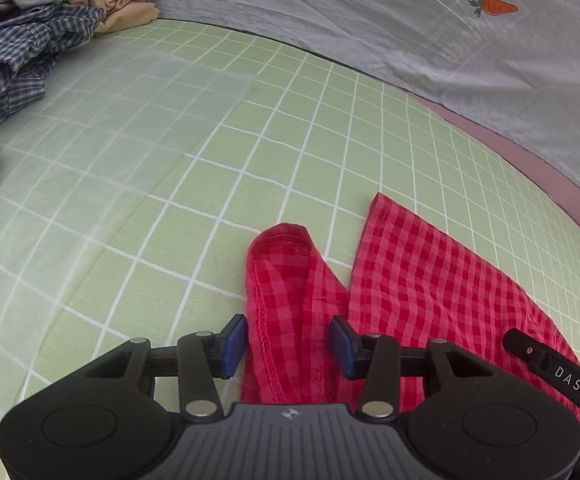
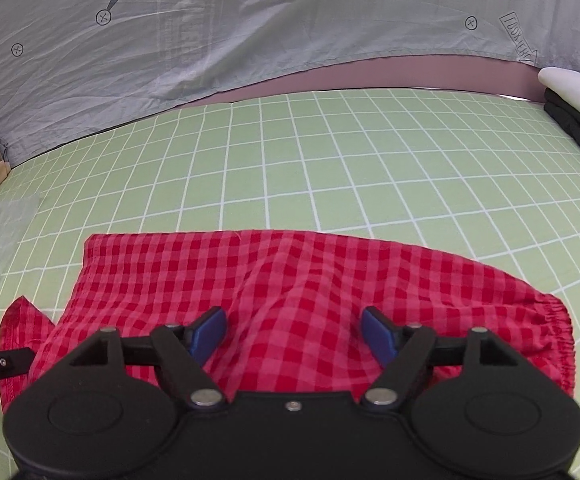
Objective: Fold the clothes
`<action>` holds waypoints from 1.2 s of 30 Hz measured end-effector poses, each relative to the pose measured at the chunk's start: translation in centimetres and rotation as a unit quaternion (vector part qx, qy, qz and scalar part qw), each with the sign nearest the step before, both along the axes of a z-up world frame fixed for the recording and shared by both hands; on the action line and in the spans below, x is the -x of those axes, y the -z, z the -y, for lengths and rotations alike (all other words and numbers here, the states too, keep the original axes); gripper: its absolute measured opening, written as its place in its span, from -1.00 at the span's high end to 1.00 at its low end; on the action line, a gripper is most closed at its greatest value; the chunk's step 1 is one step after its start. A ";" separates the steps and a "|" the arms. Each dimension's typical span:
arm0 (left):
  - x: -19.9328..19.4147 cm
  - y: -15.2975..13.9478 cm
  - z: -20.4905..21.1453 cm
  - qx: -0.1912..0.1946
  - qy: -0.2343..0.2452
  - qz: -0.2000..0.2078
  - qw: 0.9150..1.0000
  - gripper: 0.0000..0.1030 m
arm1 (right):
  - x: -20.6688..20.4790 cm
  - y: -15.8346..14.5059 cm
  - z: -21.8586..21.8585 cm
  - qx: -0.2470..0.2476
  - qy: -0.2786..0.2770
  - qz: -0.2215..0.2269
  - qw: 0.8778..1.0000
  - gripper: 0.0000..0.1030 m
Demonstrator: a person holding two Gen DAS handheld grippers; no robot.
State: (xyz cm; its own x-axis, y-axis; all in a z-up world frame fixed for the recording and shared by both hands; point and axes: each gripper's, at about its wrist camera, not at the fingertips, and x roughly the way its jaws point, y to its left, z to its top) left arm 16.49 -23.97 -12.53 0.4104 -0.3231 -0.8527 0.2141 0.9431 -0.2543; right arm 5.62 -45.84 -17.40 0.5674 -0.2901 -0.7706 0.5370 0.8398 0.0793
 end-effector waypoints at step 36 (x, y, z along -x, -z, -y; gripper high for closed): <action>19.2 -2.7 2.2 -0.034 -0.084 0.008 0.996 0.53 | 23.9 -2.4 11.5 -0.015 0.054 0.045 0.997 0.10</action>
State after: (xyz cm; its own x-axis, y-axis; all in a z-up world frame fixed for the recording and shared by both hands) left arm -2.71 -26.22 -9.84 0.4673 -0.1895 -0.8635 0.0544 0.9811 -0.1859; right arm -18.26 -57.33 -14.99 0.6015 -0.3303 -0.7274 0.6137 0.7740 0.1561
